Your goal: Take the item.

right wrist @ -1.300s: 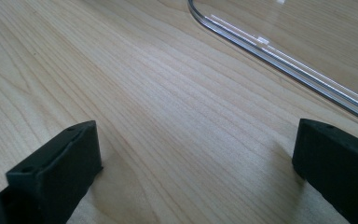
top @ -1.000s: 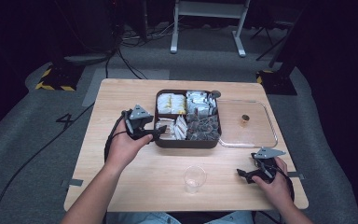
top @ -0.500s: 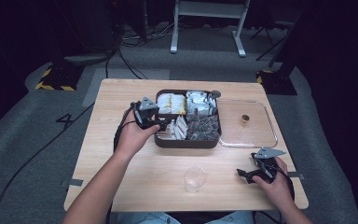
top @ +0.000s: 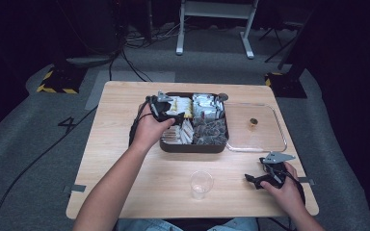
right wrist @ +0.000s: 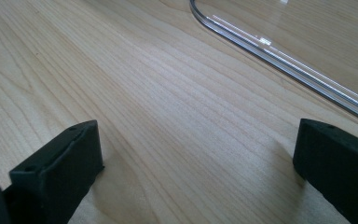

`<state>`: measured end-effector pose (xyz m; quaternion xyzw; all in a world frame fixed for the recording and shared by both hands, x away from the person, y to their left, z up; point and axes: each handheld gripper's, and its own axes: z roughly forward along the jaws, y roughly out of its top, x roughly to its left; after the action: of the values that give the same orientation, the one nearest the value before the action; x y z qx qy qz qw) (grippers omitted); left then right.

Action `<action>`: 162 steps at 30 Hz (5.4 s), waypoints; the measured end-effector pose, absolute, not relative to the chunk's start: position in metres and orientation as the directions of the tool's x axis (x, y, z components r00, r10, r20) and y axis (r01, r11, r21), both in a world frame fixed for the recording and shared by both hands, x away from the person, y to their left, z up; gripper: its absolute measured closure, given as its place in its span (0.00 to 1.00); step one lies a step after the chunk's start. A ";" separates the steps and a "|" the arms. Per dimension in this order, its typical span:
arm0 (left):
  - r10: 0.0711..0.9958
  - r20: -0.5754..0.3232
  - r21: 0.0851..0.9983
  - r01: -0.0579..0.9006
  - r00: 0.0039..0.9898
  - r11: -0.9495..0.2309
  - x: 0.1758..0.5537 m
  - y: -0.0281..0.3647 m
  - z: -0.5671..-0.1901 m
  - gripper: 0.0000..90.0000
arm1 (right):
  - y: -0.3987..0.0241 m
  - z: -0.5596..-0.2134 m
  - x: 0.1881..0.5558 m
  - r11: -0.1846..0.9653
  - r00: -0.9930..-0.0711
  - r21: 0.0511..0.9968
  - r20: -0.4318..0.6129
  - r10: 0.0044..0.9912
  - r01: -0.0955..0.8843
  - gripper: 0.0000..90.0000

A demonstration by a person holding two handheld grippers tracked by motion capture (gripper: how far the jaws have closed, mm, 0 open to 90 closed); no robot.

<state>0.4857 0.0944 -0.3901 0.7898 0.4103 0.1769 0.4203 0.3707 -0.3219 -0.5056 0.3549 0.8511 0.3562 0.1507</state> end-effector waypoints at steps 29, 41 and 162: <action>0.846 -0.145 0.691 0.665 0.512 -0.284 0.558 0.075 -0.429 0.50 | -0.322 -0.506 0.372 0.500 -0.709 0.714 -0.007 0.706 0.490 0.01; 0.821 -0.155 0.633 0.693 0.550 -0.345 0.568 0.061 -0.441 0.65 | -0.322 -0.506 0.372 0.500 -0.708 0.713 -0.007 0.706 0.491 0.01; 0.567 -0.085 0.827 0.376 0.819 -0.419 0.430 0.102 -0.326 1.00 | -0.323 -0.506 0.375 0.514 -0.732 0.713 -0.003 0.682 0.476 0.01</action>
<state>0.4300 0.1023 -0.3262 0.8358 0.2821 0.1041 0.4595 0.3751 -0.3230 -0.5057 0.3373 0.8584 0.3592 0.1427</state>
